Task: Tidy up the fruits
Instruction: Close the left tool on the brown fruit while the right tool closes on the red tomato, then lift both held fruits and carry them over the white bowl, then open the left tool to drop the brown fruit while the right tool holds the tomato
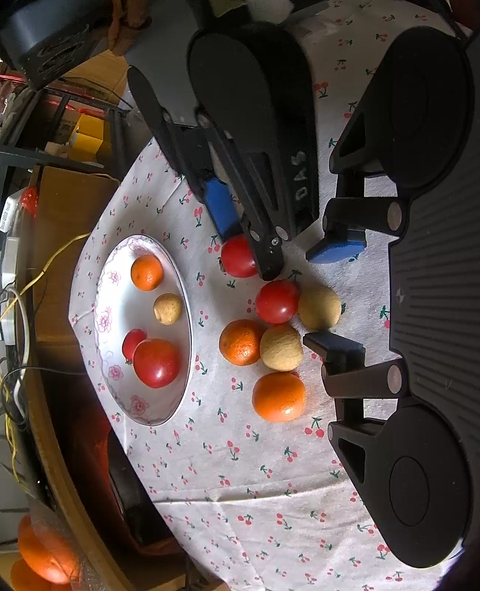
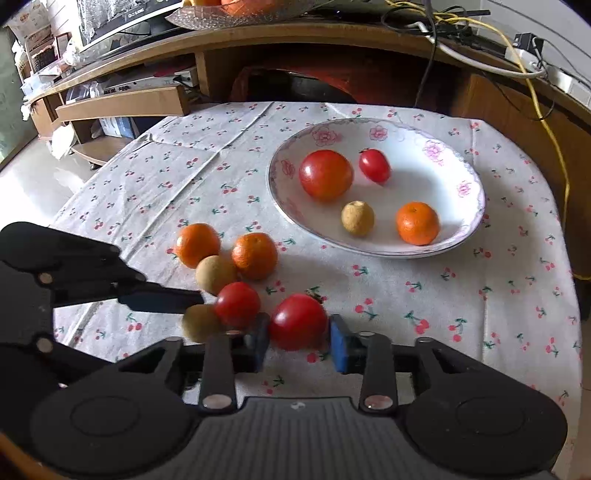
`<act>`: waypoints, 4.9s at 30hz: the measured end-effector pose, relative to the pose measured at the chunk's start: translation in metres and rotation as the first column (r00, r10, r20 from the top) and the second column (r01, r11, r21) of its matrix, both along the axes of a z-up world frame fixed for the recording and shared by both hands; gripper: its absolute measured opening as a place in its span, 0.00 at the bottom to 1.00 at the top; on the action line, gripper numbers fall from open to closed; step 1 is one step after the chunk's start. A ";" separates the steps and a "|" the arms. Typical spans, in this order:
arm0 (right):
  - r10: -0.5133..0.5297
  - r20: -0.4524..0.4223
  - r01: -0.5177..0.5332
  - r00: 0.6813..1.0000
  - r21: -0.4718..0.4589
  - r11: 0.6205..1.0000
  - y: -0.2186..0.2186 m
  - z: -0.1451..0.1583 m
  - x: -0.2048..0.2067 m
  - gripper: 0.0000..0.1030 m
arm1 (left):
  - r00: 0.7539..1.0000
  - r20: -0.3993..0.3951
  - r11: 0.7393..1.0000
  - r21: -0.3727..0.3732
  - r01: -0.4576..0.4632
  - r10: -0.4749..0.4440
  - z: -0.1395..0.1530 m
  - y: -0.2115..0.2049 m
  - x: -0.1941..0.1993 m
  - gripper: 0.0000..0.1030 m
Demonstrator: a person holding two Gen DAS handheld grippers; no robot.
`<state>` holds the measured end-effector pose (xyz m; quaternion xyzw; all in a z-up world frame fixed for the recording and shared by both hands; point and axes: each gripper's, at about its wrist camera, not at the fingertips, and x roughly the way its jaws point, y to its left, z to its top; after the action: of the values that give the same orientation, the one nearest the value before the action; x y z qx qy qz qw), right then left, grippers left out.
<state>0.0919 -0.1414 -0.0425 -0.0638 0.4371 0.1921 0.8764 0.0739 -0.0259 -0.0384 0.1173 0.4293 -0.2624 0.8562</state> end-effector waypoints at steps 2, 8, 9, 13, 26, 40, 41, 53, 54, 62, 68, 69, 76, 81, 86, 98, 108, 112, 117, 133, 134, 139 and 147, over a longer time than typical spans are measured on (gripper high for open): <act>0.006 0.008 -0.006 1.000 -0.016 1.000 0.002 0.000 -0.001 0.33 | 1.000 -0.003 1.000 -0.001 -0.003 0.003 0.000 0.000 0.001 0.48; -0.008 -0.005 0.008 1.000 -0.006 1.000 -0.002 0.002 -0.001 0.33 | 1.000 0.001 1.000 0.007 -0.029 0.029 0.002 0.004 0.002 0.33; -0.010 -0.005 0.010 1.000 -0.008 1.000 -0.003 0.002 -0.001 0.33 | 1.000 0.003 1.000 0.011 -0.028 0.028 0.002 0.003 0.002 0.33; -0.019 -0.006 0.019 1.000 -0.010 1.000 -0.005 0.003 -0.002 0.33 | 1.000 0.004 1.000 0.018 -0.021 0.021 0.003 0.000 0.001 0.32; -0.020 0.002 0.020 1.000 -0.025 0.999 -0.007 0.007 -0.006 0.33 | 1.000 0.009 1.000 -0.004 -0.014 0.014 0.006 0.000 0.001 0.33; -0.026 0.012 0.026 1.000 -0.014 1.000 -0.005 0.014 -0.005 0.33 | 1.000 0.015 1.000 -0.030 -0.003 0.003 0.014 0.001 0.000 0.33; -0.027 0.014 0.027 1.000 -0.013 1.000 -0.005 0.016 -0.005 0.33 | 1.000 0.017 1.000 -0.030 -0.001 0.002 0.015 0.001 0.000 0.33; -0.052 0.049 0.051 0.997 0.008 0.999 -0.008 0.030 -0.003 0.33 | 0.998 0.051 0.998 -0.051 -0.027 0.030 0.025 0.006 0.002 0.33; -0.054 0.053 0.054 0.997 0.008 0.999 -0.008 0.031 -0.002 0.33 | 0.998 0.055 0.998 -0.052 -0.030 0.033 0.026 0.006 0.002 0.33; -0.096 0.070 0.095 0.993 0.024 0.995 -0.016 0.038 0.007 0.33 | 0.996 0.081 0.997 -0.061 -0.039 0.043 0.031 0.001 0.013 0.33; -0.130 0.083 0.128 0.988 0.037 0.991 -0.026 0.042 0.015 0.33 | 0.994 0.101 0.997 -0.067 -0.037 0.044 0.035 -0.005 0.023 0.33; -0.133 0.086 0.130 0.987 0.036 0.991 -0.027 0.042 0.016 0.33 | 0.994 0.103 0.997 -0.067 -0.040 0.047 0.035 -0.006 0.025 0.33; -0.138 0.085 0.136 0.987 0.023 0.990 -0.029 0.040 0.024 0.33 | 0.989 0.121 0.994 -0.084 -0.074 0.084 0.041 -0.003 0.043 0.33; -0.137 0.086 0.136 0.987 0.015 0.991 -0.029 0.037 0.032 0.33 | 0.988 0.116 0.992 -0.086 -0.091 0.101 0.039 -0.005 0.055 0.33; -0.150 0.082 0.150 0.985 0.010 0.989 -0.033 0.033 0.041 0.33 | 0.988 0.117 0.993 -0.080 -0.090 0.099 0.037 -0.010 0.063 0.32; -0.139 0.101 0.142 0.985 -0.018 0.990 -0.031 0.025 0.054 0.33 | 0.989 0.098 0.992 -0.065 -0.106 0.112 0.026 -0.011 0.080 0.31; -0.128 0.106 0.132 0.986 -0.037 0.991 -0.030 0.016 0.065 0.33 | 0.988 0.083 0.991 -0.057 -0.124 0.129 0.013 -0.015 0.097 0.31; -0.133 0.102 0.137 0.986 -0.026 0.990 -0.031 0.015 0.070 0.33 | 0.986 0.083 0.989 -0.060 -0.137 0.142 0.011 -0.015 0.100 0.31; -0.136 0.108 0.137 0.985 -0.009 0.990 -0.032 0.017 0.070 0.33 | 0.984 0.079 0.986 -0.066 -0.152 0.157 0.012 -0.014 0.102 0.34; -0.137 0.148 0.138 0.979 0.008 0.990 -0.029 0.026 0.065 0.38 | 0.979 0.098 0.983 -0.064 -0.175 0.181 0.022 -0.008 0.098 0.38; -0.136 0.151 0.137 0.979 0.009 0.991 -0.028 0.027 0.064 0.38 | 0.978 0.099 0.982 -0.063 -0.178 0.184 0.023 -0.008 0.097 0.38; -0.132 0.159 0.132 0.978 0.012 0.991 -0.025 0.032 0.060 0.38 | 0.976 0.102 0.980 -0.065 -0.186 0.192 0.028 -0.004 0.094 0.39; -0.124 0.173 0.124 0.977 0.013 0.992 -0.022 0.037 0.053 0.38 | 0.973 0.124 0.981 -0.045 -0.188 0.193 0.034 -0.004 0.087 0.39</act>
<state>0.1452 -0.1639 -0.0055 -0.0522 0.3620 0.1313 0.9214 0.1605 -0.0295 -0.0041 0.0781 0.3785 -0.1780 0.9050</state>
